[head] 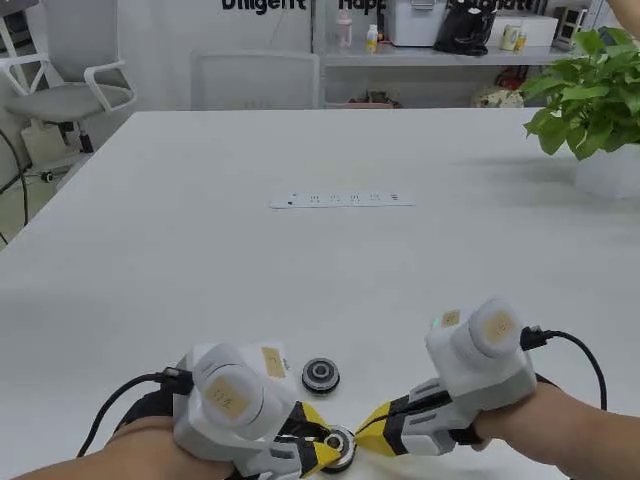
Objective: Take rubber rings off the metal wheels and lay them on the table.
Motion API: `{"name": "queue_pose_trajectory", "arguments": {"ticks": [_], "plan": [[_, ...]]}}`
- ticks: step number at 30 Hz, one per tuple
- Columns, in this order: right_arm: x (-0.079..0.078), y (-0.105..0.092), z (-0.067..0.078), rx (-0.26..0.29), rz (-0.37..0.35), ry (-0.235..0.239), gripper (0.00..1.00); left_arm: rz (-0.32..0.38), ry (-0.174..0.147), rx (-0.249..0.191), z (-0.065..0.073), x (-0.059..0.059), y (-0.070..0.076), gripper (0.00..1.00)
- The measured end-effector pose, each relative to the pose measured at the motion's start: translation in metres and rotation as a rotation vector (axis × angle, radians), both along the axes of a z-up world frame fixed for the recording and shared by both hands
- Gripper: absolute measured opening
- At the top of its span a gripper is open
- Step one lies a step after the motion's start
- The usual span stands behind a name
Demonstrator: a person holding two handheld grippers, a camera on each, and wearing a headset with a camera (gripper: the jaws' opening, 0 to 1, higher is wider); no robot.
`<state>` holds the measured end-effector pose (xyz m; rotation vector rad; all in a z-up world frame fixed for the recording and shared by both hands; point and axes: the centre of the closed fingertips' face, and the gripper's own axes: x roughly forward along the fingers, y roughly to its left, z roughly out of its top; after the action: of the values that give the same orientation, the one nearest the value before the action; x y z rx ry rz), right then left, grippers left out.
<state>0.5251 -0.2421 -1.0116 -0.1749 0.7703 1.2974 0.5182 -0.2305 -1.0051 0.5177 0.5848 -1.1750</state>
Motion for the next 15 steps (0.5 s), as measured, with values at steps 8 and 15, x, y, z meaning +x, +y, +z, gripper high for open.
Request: {"name": "queue_pose_trajectory", "arguments": {"ticks": [8, 15], "plan": [[-0.001, 0.0018, 0.0034, 0.013, -0.019, 0.013, 0.0, 0.034, -0.001, 0.015, -0.0001, 0.0023, -0.0015, 0.13], [-0.0033, 0.0034, 0.0052, 0.012, -0.008, 0.01, 0.0, 0.043, 0.003, 0.015, -0.0004, 0.0025, -0.001, 0.12]]}}
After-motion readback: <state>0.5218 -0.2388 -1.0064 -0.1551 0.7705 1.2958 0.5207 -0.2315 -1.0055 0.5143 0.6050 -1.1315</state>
